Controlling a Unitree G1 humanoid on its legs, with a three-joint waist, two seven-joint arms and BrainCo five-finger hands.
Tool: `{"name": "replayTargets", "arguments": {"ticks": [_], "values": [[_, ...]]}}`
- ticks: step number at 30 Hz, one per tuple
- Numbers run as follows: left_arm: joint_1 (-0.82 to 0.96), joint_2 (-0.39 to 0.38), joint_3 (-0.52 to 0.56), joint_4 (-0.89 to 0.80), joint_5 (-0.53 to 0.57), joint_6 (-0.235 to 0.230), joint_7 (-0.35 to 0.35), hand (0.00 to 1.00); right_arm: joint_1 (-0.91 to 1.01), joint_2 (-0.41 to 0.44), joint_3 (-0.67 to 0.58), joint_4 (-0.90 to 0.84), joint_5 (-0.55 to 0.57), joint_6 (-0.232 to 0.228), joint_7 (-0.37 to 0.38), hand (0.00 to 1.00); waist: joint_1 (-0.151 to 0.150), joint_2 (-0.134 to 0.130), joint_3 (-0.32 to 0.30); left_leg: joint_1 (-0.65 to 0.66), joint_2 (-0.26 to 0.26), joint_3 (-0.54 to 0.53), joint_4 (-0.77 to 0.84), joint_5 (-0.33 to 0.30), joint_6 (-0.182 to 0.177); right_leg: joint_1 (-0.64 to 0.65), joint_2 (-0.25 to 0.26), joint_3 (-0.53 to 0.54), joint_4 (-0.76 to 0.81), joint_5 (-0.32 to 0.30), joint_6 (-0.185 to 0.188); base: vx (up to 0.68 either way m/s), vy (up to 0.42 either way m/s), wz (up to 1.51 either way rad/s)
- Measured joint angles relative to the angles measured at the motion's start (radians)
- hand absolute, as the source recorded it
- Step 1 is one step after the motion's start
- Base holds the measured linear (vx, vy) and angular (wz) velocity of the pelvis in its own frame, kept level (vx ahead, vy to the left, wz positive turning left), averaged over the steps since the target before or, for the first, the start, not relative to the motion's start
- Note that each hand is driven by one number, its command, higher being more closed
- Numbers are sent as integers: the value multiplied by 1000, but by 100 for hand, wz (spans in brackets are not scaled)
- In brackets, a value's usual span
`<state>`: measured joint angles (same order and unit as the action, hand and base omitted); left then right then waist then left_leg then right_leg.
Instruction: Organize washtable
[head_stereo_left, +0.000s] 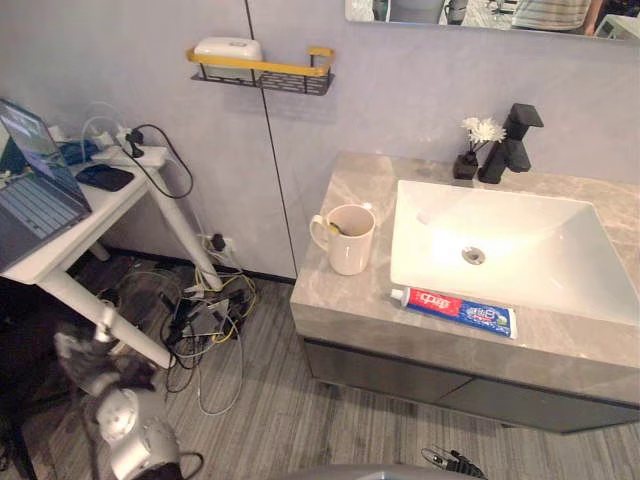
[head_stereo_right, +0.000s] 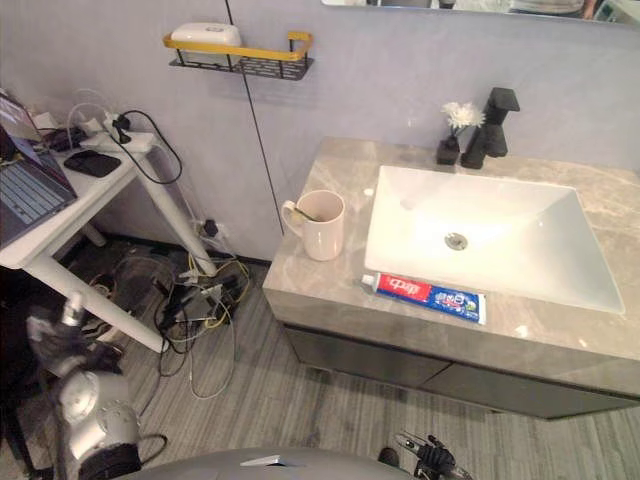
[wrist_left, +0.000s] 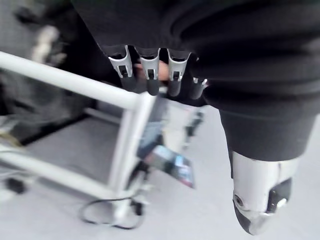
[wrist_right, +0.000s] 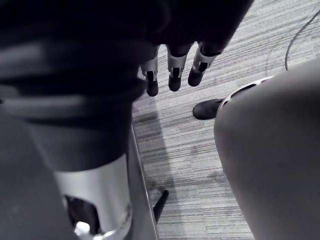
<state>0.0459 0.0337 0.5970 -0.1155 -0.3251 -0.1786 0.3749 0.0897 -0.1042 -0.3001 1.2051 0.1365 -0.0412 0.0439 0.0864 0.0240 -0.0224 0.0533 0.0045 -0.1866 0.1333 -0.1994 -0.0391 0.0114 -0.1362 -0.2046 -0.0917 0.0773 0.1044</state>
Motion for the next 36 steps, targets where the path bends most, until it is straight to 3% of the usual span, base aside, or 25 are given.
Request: {"name": "replayTargets", "arguments": {"ticks": [3,7,10,12,14,16,22,26,36], "values": [[-14,11,-131,-241,264,1,56,0,10,3,10,0,0,-1,2,0,14,-7,-5,-6,-16,-24,16,1,1,12,-14,-18,0,2,3,-13,43,23],[-36,66,-356,-384,467,1,66,0,10,5,13,0,1,-3,12,0,17,-8,-5,-11,-21,-25,14,3,5,6,-21,-14,0,7,10,-79,28,2],[-76,130,-600,-421,554,-1,0,0,10,4,19,0,1,-8,23,0,14,-8,-7,-15,-18,-18,10,5,8,-10,-17,-2,-5,13,9,-126,6,-10],[-124,198,-828,-407,621,0,-97,0,10,3,33,-10,1,-15,32,0,3,-9,-7,-34,-14,-11,15,5,9,-18,-13,1,-7,23,3,-130,0,-13],[-184,245,-987,-374,685,-3,-179,0,12,1,42,-18,0,-14,36,0,-4,-10,-10,-46,-12,-7,16,5,8,-29,-11,3,-7,28,-4,-98,-2,-5],[-250,267,-1077,-312,740,-27,-267,0,9,-4,72,-28,0,-15,41,0,-23,-9,-15,-47,-4,8,16,6,6,-39,-8,12,-7,36,-9,-60,-12,-14],[-426,256,-1162,-139,786,-4,-364,0,2,-5,78,-29,0,-14,45,0,-49,-13,-17,-52,4,23,16,8,3,-49,0,29,-7,45,-7,-23,-9,-10],[-525,241,-1231,-46,836,9,-382,0,1,-5,85,-37,0,-12,46,0,-53,-14,-19,-57,3,33,26,8,3,-63,-1,35,-4,52,-6,32,1,-5],[-691,207,-1306,208,925,33,-395,0,-18,0,104,-62,-1,1,44,0,-104,-25,-15,-65,-6,44,27,8,4,-78,-7,48,-6,60,-2,9,7,-3]]}}
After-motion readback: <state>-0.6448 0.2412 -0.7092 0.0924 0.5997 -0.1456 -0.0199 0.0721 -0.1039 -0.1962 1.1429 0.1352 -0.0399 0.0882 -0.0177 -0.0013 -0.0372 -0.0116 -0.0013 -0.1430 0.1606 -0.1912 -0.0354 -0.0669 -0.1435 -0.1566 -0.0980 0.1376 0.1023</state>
